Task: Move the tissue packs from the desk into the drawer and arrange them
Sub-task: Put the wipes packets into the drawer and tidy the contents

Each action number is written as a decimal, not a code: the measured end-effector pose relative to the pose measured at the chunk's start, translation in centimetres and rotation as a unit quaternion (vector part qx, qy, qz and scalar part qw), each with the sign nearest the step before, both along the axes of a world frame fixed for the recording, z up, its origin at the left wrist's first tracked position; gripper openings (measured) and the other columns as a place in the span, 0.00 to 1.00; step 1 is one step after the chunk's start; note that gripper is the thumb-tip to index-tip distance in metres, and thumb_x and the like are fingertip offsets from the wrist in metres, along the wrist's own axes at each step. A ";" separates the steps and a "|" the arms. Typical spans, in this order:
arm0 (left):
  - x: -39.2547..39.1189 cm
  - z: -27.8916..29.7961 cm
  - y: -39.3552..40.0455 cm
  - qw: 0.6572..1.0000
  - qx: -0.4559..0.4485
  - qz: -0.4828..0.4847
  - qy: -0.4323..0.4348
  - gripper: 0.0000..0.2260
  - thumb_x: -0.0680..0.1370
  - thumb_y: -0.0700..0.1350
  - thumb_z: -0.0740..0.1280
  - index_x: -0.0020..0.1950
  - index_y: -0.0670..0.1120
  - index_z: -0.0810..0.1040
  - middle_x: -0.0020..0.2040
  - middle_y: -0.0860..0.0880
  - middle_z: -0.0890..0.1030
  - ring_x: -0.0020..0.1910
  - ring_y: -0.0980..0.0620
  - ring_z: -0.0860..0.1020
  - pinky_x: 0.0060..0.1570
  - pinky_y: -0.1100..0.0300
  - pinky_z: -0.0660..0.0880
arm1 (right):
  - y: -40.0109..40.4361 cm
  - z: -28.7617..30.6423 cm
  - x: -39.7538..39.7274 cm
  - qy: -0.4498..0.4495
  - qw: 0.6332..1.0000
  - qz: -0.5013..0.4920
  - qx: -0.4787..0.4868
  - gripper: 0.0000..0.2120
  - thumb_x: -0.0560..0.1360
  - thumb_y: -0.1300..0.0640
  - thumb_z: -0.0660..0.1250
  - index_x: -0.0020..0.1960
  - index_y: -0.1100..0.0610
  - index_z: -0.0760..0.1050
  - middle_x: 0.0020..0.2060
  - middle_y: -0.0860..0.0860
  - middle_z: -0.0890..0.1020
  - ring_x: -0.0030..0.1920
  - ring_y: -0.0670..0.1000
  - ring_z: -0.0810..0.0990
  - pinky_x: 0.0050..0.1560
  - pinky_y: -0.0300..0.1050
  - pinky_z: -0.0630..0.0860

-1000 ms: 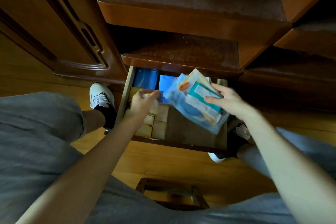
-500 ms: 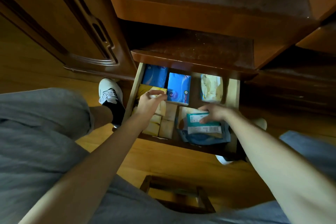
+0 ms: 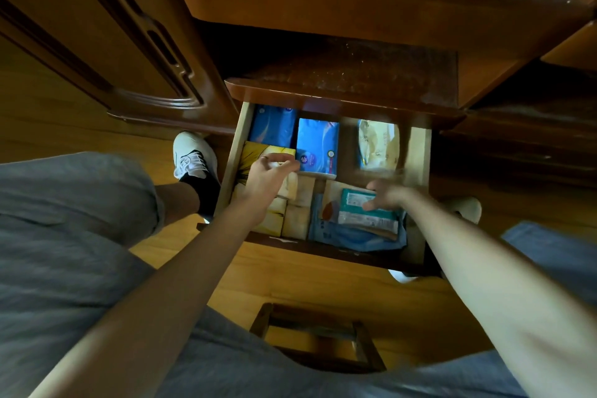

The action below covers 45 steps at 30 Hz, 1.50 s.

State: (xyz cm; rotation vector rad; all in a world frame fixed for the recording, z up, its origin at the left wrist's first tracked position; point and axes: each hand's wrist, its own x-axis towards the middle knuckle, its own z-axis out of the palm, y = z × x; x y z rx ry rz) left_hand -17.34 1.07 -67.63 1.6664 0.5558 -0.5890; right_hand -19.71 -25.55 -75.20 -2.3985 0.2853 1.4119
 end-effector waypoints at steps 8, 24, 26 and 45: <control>-0.1 0.1 -0.2 1.000 0.004 -0.003 -0.008 0.11 0.72 0.46 0.76 0.52 0.43 0.84 0.52 0.42 0.82 0.53 0.46 0.81 0.45 0.52 0.75 | 1.9 -0.9 -2.5 -0.053 0.986 0.160 -0.008 0.31 0.78 0.48 0.68 0.78 0.42 0.62 0.78 0.57 0.63 0.73 0.59 0.68 0.68 0.61 0.70; -1.0 1.3 -0.3 1.000 0.006 0.004 -0.003 0.10 0.74 0.43 0.74 0.54 0.43 0.84 0.46 0.46 0.81 0.50 0.47 0.79 0.45 0.57 0.73 | 1.6 -1.3 -6.1 -0.157 0.978 0.091 -0.099 0.32 0.79 0.31 0.53 0.67 0.55 0.71 0.64 0.58 0.77 0.62 0.58 0.76 0.62 0.57 0.73; -1.0 1.3 -0.3 1.000 0.012 0.003 -0.002 0.11 0.74 0.44 0.74 0.55 0.43 0.84 0.47 0.46 0.81 0.50 0.47 0.79 0.45 0.57 0.72 | 2.2 -1.4 -6.3 -0.143 0.976 0.114 -0.119 0.34 0.79 0.31 0.53 0.69 0.56 0.70 0.65 0.59 0.76 0.64 0.60 0.75 0.63 0.57 0.72; -0.6 0.0 0.1 0.999 0.029 0.019 -0.010 0.09 0.74 0.45 0.74 0.52 0.44 0.85 0.54 0.48 0.84 0.53 0.54 0.77 0.46 0.60 0.70 | 2.6 0.0 1.7 -0.242 0.953 -0.068 -0.168 0.25 0.77 0.53 0.65 0.73 0.50 0.66 0.71 0.55 0.70 0.72 0.60 0.67 0.69 0.59 0.66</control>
